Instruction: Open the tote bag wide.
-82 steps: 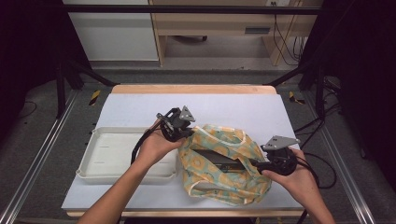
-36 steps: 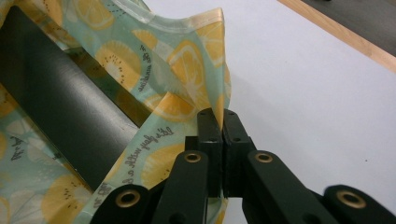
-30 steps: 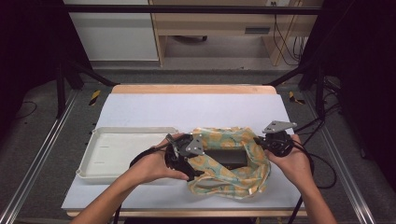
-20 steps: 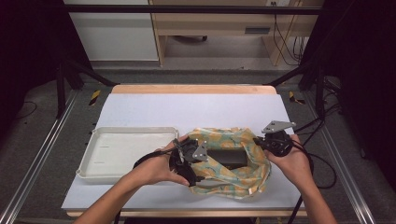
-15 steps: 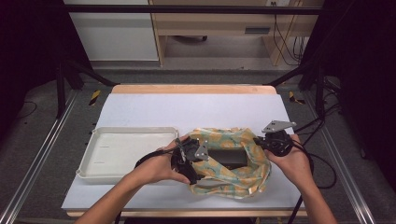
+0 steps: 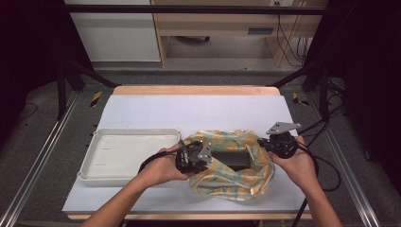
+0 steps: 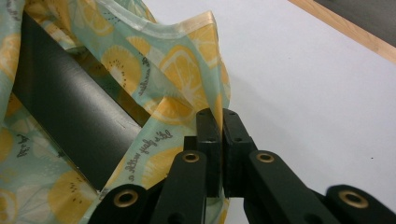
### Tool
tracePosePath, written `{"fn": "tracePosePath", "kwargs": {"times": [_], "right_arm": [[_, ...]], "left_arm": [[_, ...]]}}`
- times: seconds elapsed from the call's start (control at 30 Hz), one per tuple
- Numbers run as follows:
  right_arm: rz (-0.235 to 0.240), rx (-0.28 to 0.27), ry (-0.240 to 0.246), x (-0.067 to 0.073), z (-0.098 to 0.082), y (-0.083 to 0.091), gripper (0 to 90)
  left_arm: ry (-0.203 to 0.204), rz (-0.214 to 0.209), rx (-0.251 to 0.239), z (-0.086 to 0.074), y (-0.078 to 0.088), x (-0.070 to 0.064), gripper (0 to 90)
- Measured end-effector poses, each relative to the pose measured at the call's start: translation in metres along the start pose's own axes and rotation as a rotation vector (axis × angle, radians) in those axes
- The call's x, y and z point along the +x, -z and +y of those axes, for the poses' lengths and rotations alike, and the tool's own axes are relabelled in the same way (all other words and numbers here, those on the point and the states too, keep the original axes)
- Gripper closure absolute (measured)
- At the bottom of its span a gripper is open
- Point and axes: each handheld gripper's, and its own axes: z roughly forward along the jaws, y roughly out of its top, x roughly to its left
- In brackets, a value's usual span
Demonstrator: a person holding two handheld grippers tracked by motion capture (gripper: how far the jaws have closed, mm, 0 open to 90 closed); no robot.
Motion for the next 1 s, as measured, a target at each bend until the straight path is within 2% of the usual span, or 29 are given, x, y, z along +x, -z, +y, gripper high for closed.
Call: {"fn": "tracePosePath", "kwargs": {"times": [0.03, 0.07, 0.1, 0.17, 0.2, 0.23, 0.27, 0.3, 0.43, 0.53, 0.7, 1.0], "right_arm": [[-0.002, -0.002, -0.001, 0.000, 0.000, -0.001, 89.1], [-0.002, -0.002, -0.001, 0.000, 0.000, -0.001, 89.1], [-0.003, 0.001, -0.006, -0.001, 0.000, -0.003, 89.4], [0.000, 0.005, -0.015, -0.003, -0.001, -0.005, 89.6], [-0.003, 0.003, -0.016, -0.004, -0.002, -0.007, 89.7], [-0.004, 0.009, -0.019, -0.005, -0.002, -0.009, 89.7], [-0.004, 0.009, -0.019, -0.005, -0.002, -0.009, 89.7], [-0.008, 0.009, -0.030, -0.007, -0.004, -0.014, 89.9], [-0.011, 0.021, -0.056, -0.012, -0.008, -0.024, 90.0], [-0.014, 0.033, -0.065, -0.013, -0.010, -0.029, 90.0], [-0.015, 0.067, -0.083, -0.015, -0.019, -0.043, 90.0], [-0.034, 0.124, -0.096, -0.020, -0.028, -0.052, 90.0]], "left_arm": [[0.014, -0.023, -0.011, -0.001, 0.003, -0.002, 90.0], [0.014, -0.023, -0.011, -0.001, 0.003, -0.002, 90.0], [0.016, -0.031, -0.015, -0.004, 0.005, -0.008, 90.0], [0.015, -0.042, -0.007, -0.009, 0.007, -0.016, 90.0], [0.015, -0.042, -0.007, -0.009, 0.007, -0.016, 90.0], [0.010, -0.053, 0.001, -0.014, 0.007, -0.025, 90.0], [0.010, -0.053, 0.001, -0.014, 0.007, -0.025, 90.0], [0.002, -0.060, 0.017, -0.019, 0.008, -0.032, 90.0], [0.006, -0.074, 0.021, -0.027, 0.007, -0.043, 90.0], [0.005, -0.077, 0.028, -0.030, 0.006, -0.046, 90.0], [0.025, -0.079, 0.028, -0.038, 0.002, -0.047, 90.0], [0.026, -0.087, 0.040, -0.042, -0.003, -0.048, 90.0]]}}
